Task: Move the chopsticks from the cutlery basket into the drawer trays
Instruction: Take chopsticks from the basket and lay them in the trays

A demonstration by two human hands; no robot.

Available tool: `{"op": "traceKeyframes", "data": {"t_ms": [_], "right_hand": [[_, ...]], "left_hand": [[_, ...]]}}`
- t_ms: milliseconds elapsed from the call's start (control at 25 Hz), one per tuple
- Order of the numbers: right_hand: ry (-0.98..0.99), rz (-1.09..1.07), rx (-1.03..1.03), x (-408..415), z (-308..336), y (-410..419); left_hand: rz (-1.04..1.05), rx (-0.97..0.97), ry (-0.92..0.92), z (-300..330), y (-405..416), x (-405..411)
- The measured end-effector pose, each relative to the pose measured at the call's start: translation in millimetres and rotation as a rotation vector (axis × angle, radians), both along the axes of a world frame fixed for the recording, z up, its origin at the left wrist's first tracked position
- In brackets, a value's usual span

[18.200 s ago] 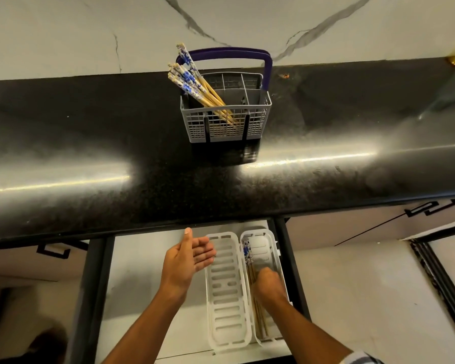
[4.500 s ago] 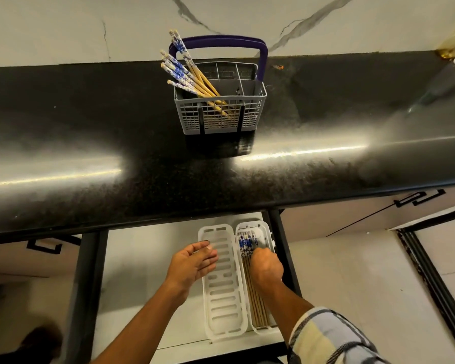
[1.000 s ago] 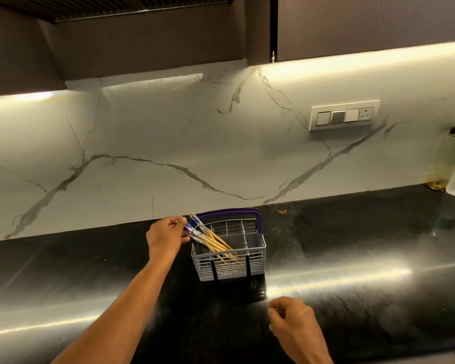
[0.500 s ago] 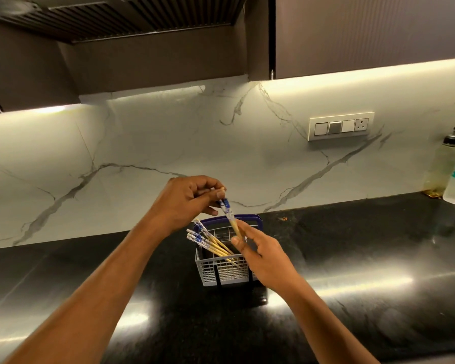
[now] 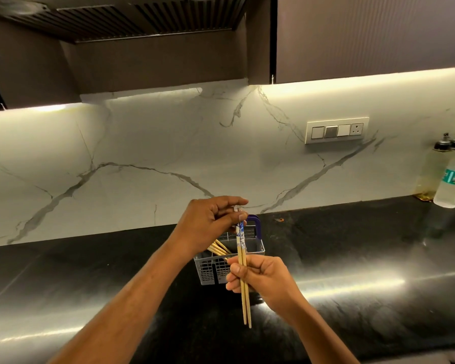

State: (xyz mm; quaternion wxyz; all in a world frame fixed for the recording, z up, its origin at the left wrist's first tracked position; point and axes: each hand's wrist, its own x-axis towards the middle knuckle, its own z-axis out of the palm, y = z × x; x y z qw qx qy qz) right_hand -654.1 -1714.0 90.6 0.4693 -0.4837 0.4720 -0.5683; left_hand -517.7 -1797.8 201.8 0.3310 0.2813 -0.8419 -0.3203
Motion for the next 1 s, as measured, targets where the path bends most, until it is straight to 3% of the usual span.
{"op": "traceKeyframes", "data": {"t_ms": [360, 560, 800, 1000], "right_hand": [[0.058, 0.08, 0.042, 3.1, 8.1, 1.9], [0.109, 0.135, 0.1, 8.2, 10.9, 2.2], [0.097, 0.083, 0.124, 15.3, -18.3, 7.3], [0.08, 0.072, 0.276, 34.8, -52.6, 27.1]], "left_hand": [[-0.017, 0.024, -0.017, -5.1, 3.1, 10.9], [0.01, 0.168, 0.09, -14.8, -1.2, 23.7], [0.058, 0.262, 0.068, -67.9, 7.0, 38.7], [0.05, 0.452, 0.125, -124.4, 23.9, 52.9]]}}
